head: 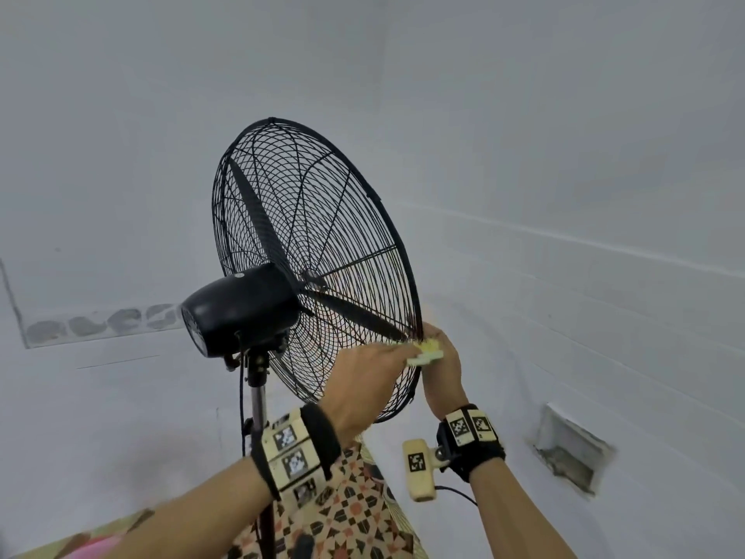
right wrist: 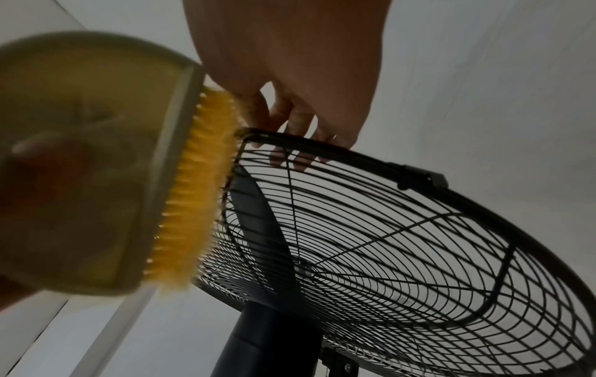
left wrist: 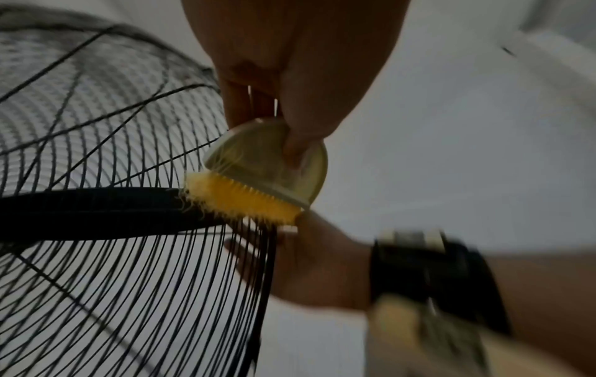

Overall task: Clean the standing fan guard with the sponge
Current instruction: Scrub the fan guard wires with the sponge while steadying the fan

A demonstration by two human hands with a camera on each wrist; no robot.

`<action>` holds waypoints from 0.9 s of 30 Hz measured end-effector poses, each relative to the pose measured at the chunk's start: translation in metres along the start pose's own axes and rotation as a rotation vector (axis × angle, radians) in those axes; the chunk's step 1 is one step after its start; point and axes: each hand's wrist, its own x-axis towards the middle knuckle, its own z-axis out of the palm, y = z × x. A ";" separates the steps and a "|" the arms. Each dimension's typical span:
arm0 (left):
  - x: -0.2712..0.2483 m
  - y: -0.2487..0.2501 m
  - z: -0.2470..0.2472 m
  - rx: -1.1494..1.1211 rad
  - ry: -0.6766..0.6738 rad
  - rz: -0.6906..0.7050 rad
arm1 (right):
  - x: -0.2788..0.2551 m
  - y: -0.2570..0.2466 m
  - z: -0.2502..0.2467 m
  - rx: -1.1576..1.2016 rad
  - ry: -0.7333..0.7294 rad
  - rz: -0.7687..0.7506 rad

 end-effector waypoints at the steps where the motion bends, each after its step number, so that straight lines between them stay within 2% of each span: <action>1: 0.009 -0.004 -0.006 0.002 0.050 -0.011 | 0.000 0.000 0.000 0.002 0.006 -0.008; 2: 0.020 -0.007 -0.018 0.017 0.111 -0.019 | 0.000 -0.001 0.000 -0.001 0.014 -0.013; 5: 0.048 -0.021 -0.056 0.075 0.409 0.014 | -0.002 -0.004 0.008 0.059 0.050 0.039; 6: 0.050 -0.024 -0.060 0.107 0.433 0.022 | -0.002 -0.004 0.010 0.087 0.063 0.055; 8: 0.040 -0.025 -0.049 0.142 0.373 0.070 | -0.001 -0.005 0.012 0.101 0.081 0.055; 10: 0.020 -0.019 -0.026 0.080 0.191 0.105 | 0.000 -0.003 0.012 0.087 0.083 0.019; 12: 0.007 -0.017 -0.011 -0.031 0.035 0.025 | -0.004 -0.004 0.014 0.068 0.102 -0.035; 13: 0.007 -0.021 -0.010 -0.098 0.019 -0.013 | -0.007 -0.006 0.015 0.056 0.114 -0.084; 15: 0.017 -0.035 -0.019 -0.179 0.070 0.004 | -0.018 -0.017 0.020 -0.007 0.113 -0.262; 17: 0.033 -0.052 -0.036 -0.223 0.129 0.077 | -0.027 -0.031 0.027 -0.125 0.090 -0.528; 19: 0.048 -0.067 -0.050 -0.192 0.097 0.154 | -0.033 -0.048 0.037 -0.314 0.018 -0.783; 20: 0.055 -0.072 -0.055 -0.183 0.059 0.178 | -0.034 -0.056 0.042 -0.426 -0.015 -0.863; 21: 0.061 -0.076 -0.060 -0.187 0.035 0.193 | -0.035 -0.062 0.048 -0.520 -0.025 -0.894; 23: 0.068 -0.089 -0.063 -0.181 0.001 0.215 | -0.033 -0.063 0.056 -0.584 0.043 -0.846; 25: 0.072 -0.102 -0.066 -0.127 -0.036 0.255 | -0.036 -0.052 0.059 -0.515 0.122 -0.744; 27: 0.080 -0.113 -0.072 -0.022 -0.048 0.212 | -0.042 -0.031 0.058 -0.441 0.168 -0.690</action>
